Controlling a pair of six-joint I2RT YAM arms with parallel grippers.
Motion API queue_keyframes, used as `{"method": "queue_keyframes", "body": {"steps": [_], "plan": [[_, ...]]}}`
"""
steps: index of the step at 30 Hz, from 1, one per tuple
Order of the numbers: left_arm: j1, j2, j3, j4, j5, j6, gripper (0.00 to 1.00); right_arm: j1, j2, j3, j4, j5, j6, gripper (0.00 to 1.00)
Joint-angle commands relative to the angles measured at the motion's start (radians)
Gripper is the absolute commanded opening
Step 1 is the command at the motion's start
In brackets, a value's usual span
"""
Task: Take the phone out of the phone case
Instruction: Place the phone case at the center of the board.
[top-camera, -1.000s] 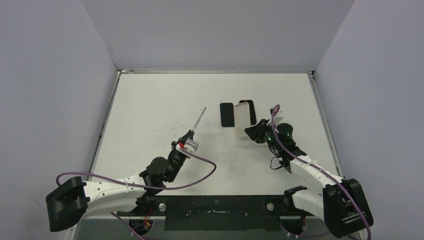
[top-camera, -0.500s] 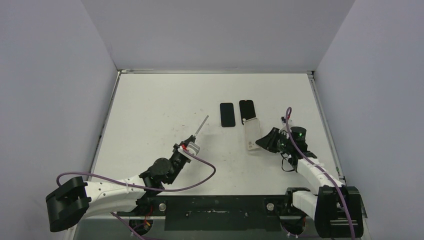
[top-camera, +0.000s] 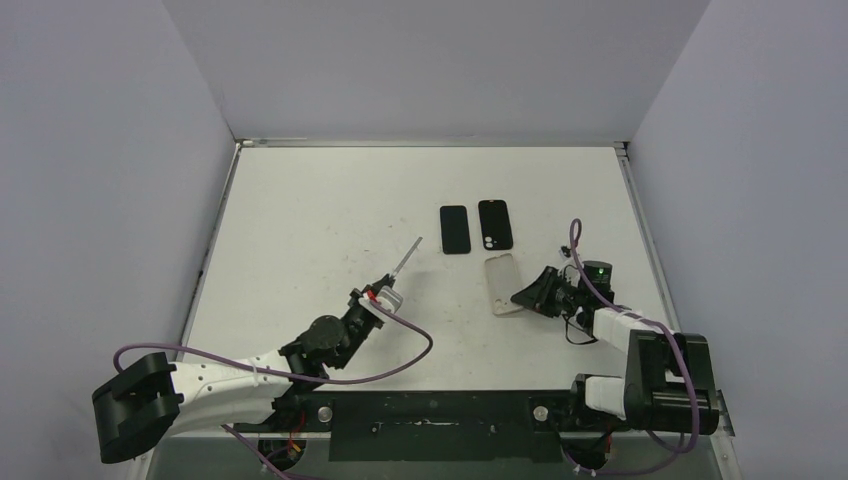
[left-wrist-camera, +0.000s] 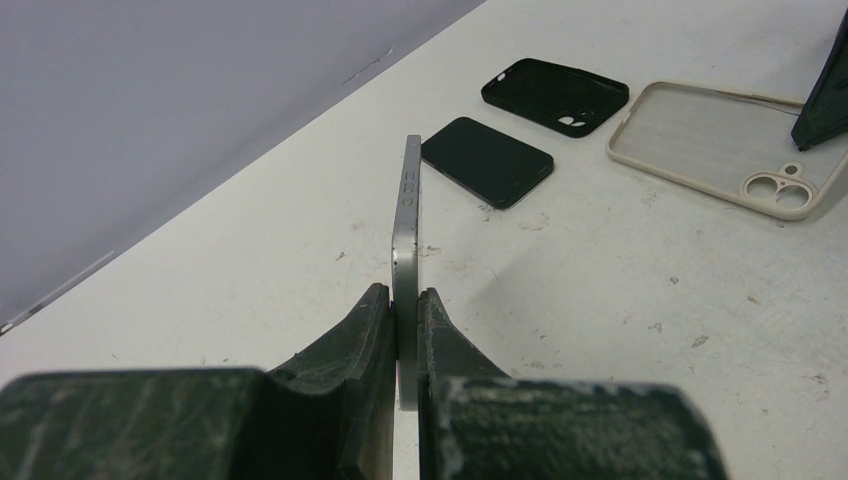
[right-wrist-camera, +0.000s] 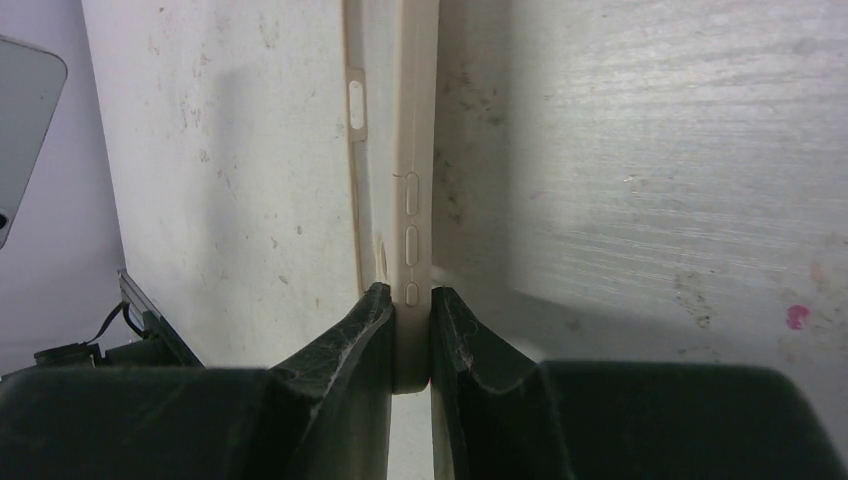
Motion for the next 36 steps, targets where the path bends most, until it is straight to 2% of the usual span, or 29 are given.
{"method": "queue_keyframes", "body": {"steps": [1, 5, 13, 16, 21, 22, 30, 36], "plan": [[0.001, -0.019, 0.016, 0.074, 0.029, -0.01, 0.0, -0.035, 0.024, -0.013, 0.11, -0.012, -0.005, 0.08], [0.001, -0.015, 0.017, 0.074, 0.026, -0.009, 0.0, -0.04, 0.028, -0.013, 0.102, 0.029, -0.014, 0.15], [0.001, -0.004, 0.018, 0.081, 0.029, -0.013, 0.0, -0.035, -0.092, 0.001, -0.026, 0.159, -0.078, 0.69], [0.001, 0.003, 0.022, 0.083, 0.029, -0.013, 0.0, 0.007, -0.172, 0.027, -0.109, 0.247, -0.11, 0.8], [0.002, 0.008, 0.02, 0.087, 0.024, -0.018, 0.0, 0.189, -0.236, 0.117, -0.237, 0.504, -0.172, 0.97], [0.002, 0.008, 0.019, 0.087, 0.024, -0.018, 0.0, 0.21, -0.226, 0.133, -0.246, 0.527, -0.184, 1.0], [0.002, -0.001, 0.016, 0.082, 0.024, -0.019, 0.0, 0.421, -0.067, 0.291, -0.362, 0.769, -0.233, 1.0], [0.001, 0.002, 0.017, 0.081, 0.027, -0.019, 0.0, 0.484, 0.049, 0.372, -0.417, 0.843, -0.254, 1.0]]}}
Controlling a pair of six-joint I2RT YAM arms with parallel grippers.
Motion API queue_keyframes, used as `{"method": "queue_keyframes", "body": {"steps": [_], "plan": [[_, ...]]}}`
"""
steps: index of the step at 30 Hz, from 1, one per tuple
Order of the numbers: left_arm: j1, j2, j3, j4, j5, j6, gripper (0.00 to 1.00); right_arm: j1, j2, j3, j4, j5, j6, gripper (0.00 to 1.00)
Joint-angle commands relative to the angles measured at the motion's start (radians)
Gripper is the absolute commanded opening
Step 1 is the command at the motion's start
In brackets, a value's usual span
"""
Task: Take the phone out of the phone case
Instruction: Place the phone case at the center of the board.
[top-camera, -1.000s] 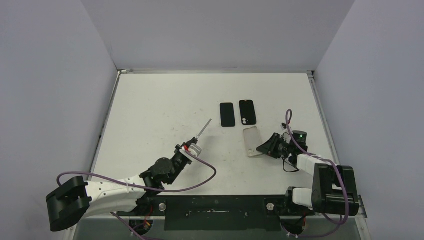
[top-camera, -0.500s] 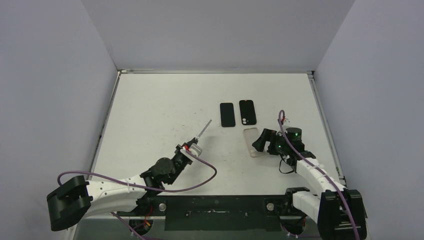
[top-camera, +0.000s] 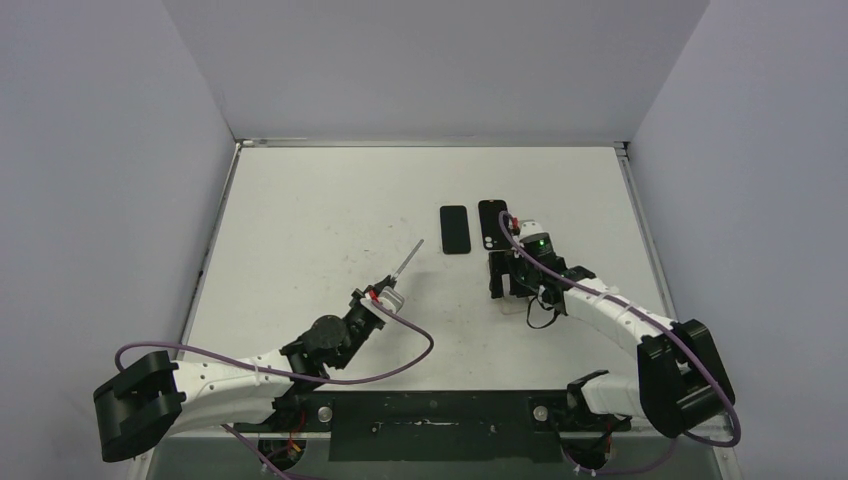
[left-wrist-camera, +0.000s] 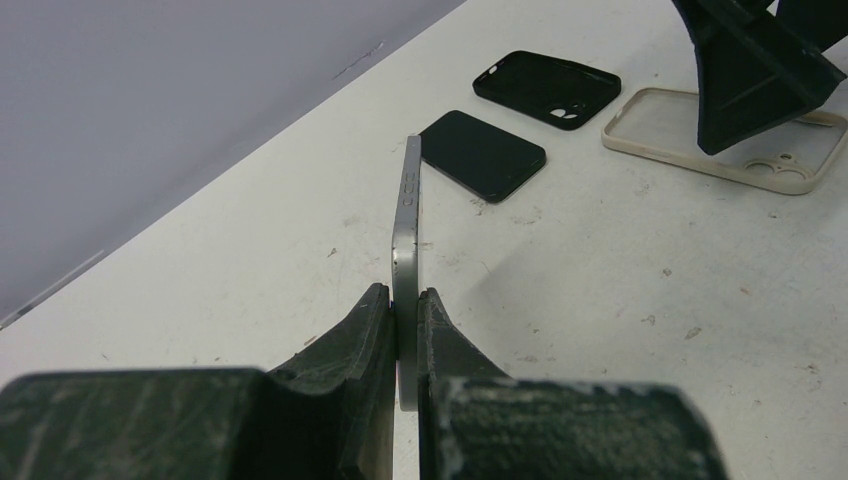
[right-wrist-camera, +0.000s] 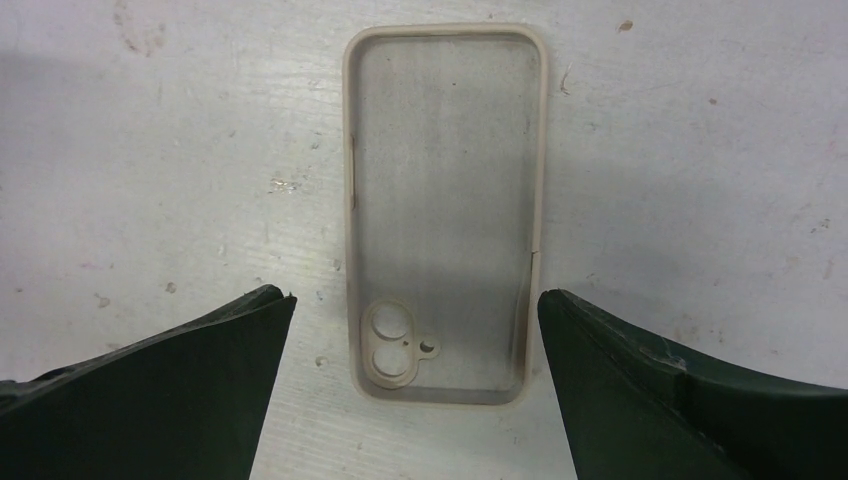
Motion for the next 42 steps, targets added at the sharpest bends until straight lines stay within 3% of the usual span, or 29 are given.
{"method": "queue_keyframes", "body": {"steps": [1, 16, 33, 39, 42], "plan": [[0.001, -0.014, 0.016, 0.087, 0.012, -0.009, 0.0, 0.029, 0.07, 0.079, -0.061, 0.138, -0.033, 1.0], [0.001, -0.017, 0.016, 0.079, 0.036, -0.013, 0.0, 0.035, 0.242, 0.146, -0.043, 0.097, -0.052, 0.99], [0.0, -0.002, 0.035, 0.045, 0.069, -0.009, 0.0, 0.012, 0.302, 0.171, 0.039, 0.097, 0.008, 0.72], [-0.001, 0.022, 0.05, 0.03, 0.086, -0.005, 0.0, 0.011, 0.314, 0.182, 0.042, 0.11, 0.009, 0.74], [-0.007, 0.044, 0.067, 0.011, 0.097, 0.002, 0.0, 0.012, 0.297, 0.178, 0.042, 0.103, 0.011, 0.82]]}}
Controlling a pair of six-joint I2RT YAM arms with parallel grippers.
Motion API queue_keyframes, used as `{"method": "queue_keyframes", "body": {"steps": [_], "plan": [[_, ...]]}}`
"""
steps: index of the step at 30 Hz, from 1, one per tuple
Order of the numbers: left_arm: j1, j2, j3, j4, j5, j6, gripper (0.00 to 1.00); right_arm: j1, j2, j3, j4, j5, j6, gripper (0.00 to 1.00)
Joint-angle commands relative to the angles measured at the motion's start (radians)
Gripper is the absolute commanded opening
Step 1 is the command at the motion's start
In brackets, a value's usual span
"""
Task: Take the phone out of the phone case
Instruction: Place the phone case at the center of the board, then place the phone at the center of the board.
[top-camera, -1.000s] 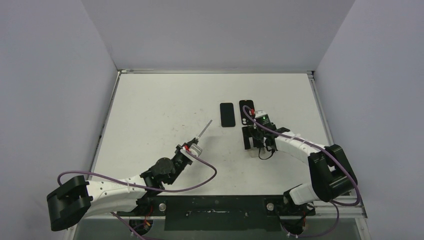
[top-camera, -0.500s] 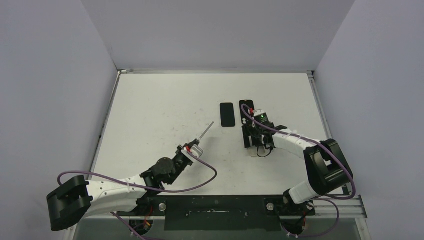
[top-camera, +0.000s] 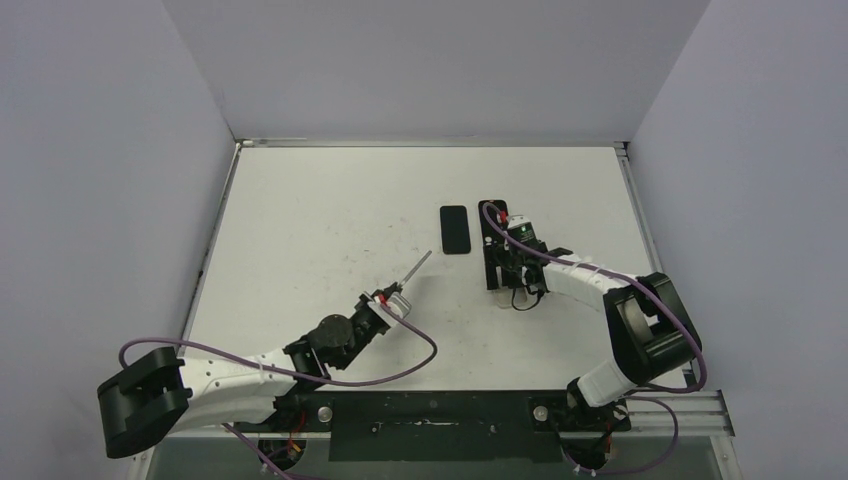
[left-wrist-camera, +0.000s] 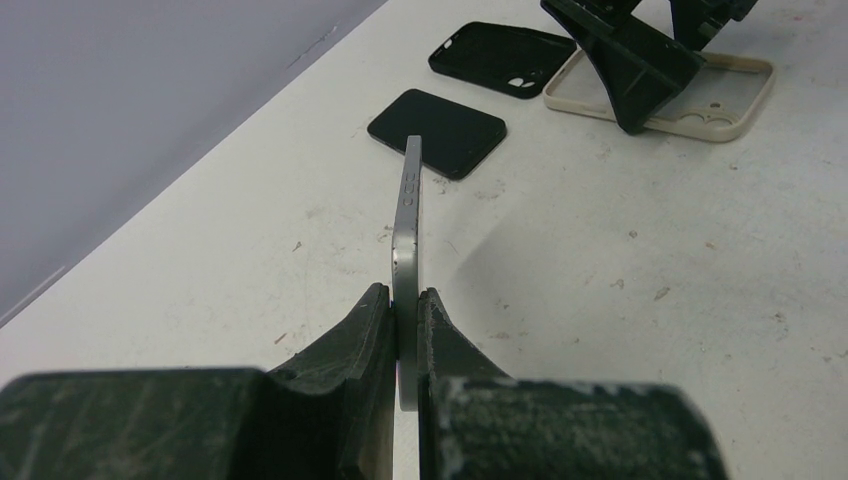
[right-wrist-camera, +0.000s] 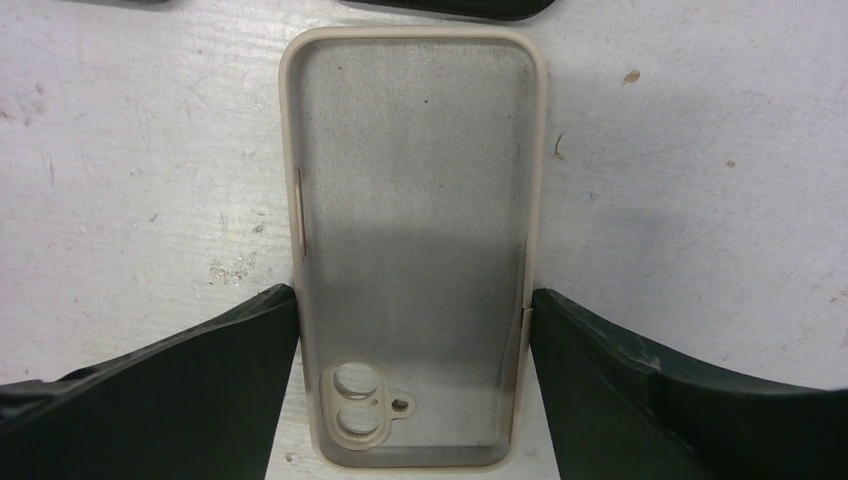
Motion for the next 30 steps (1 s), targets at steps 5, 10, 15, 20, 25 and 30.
{"method": "queue_keyframes", "body": {"steps": [5, 10, 15, 20, 25, 30], "plan": [[-0.037, 0.071, 0.122, -0.022, 0.022, 0.023, 0.0, -0.003, -0.111, -0.007, 0.065, 0.006, 0.026, 0.96], [-0.088, 0.157, 0.195, -0.07, -0.002, 0.042, 0.0, -0.047, -0.298, -0.079, 0.096, -0.053, 0.047, 1.0], [-0.17, 0.288, 0.286, -0.099, -0.08, 0.111, 0.0, -0.129, -0.471, -0.186, 0.16, -0.096, 0.086, 1.0], [-0.236, 0.444, 0.381, -0.119, -0.191, 0.192, 0.0, -0.157, -0.569, -0.253, 0.188, -0.109, 0.095, 1.0], [-0.287, 0.544, 0.429, -0.13, -0.271, 0.268, 0.0, -0.164, -0.596, -0.271, 0.19, -0.127, 0.089, 1.0], [-0.321, 0.632, 0.466, -0.149, -0.317, 0.297, 0.09, -0.171, -0.595, -0.293, 0.222, -0.159, 0.098, 1.0]]}}
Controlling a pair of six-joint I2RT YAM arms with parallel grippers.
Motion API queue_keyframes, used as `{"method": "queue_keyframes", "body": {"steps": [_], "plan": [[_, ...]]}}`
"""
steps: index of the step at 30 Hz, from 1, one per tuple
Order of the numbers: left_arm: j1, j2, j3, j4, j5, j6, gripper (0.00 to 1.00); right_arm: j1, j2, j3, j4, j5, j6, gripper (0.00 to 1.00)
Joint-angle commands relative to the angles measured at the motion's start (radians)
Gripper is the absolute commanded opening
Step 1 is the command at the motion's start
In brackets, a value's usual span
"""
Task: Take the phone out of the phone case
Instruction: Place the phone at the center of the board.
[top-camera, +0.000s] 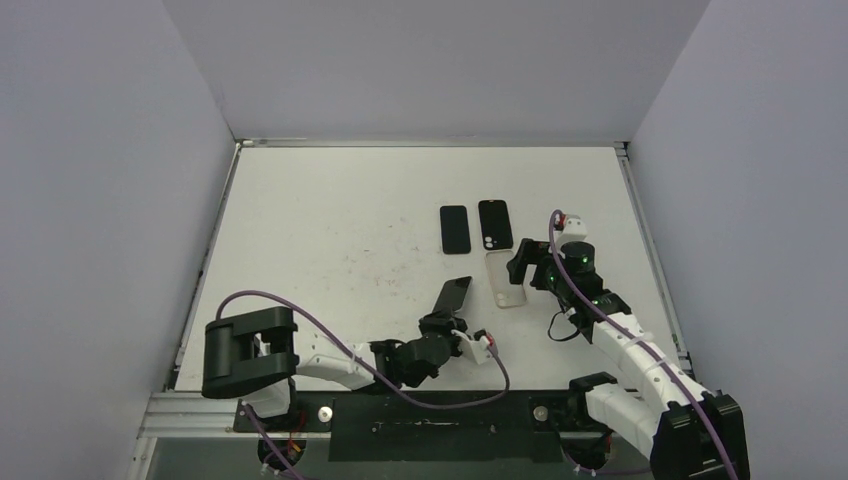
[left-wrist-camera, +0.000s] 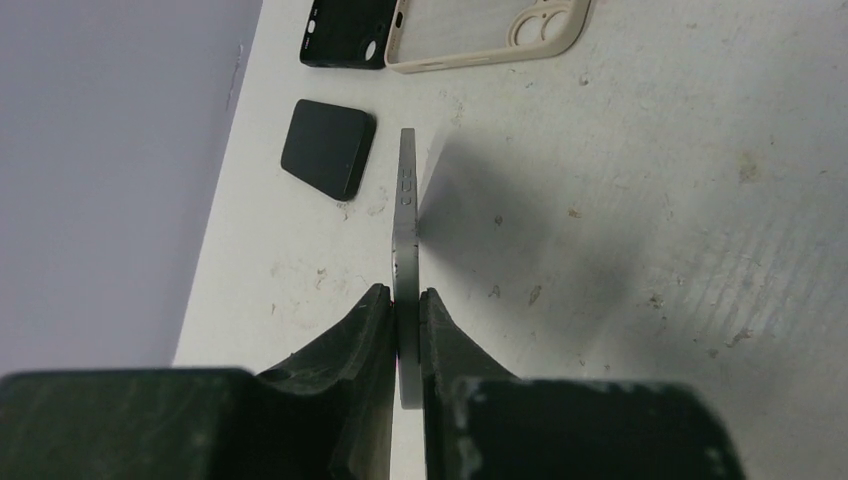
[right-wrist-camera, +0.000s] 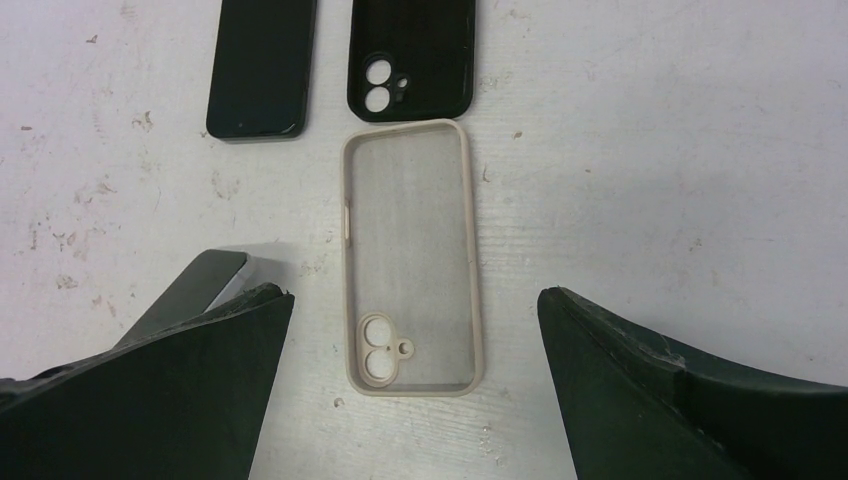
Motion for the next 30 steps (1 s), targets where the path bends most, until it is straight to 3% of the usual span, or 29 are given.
{"method": "queue_keyframes", "body": {"steps": [1, 14, 20, 25, 30], "plan": [[-0.025, 0.059, 0.075, 0.014, -0.084, 0.049, 0.12, -0.01, -0.012, -0.019, 0.074, -0.034, 0.018, 1.0], [-0.058, 0.242, 0.17, -0.064, -0.064, -0.06, 0.34, -0.015, -0.013, 0.0, 0.048, -0.062, 0.011, 1.0], [-0.048, 0.246, 0.215, -0.096, -0.004, -0.123, 0.59, -0.006, -0.01, 0.03, -0.006, -0.08, -0.007, 1.0], [-0.009, 0.233, 0.261, -0.174, 0.049, -0.218, 0.67, 0.048, 0.002, 0.048, -0.049, -0.068, -0.015, 1.0], [0.04, 0.126, 0.233, -0.2, 0.198, -0.352, 0.74, 0.169, 0.024, 0.098, -0.112, 0.038, -0.01, 1.0]]}}
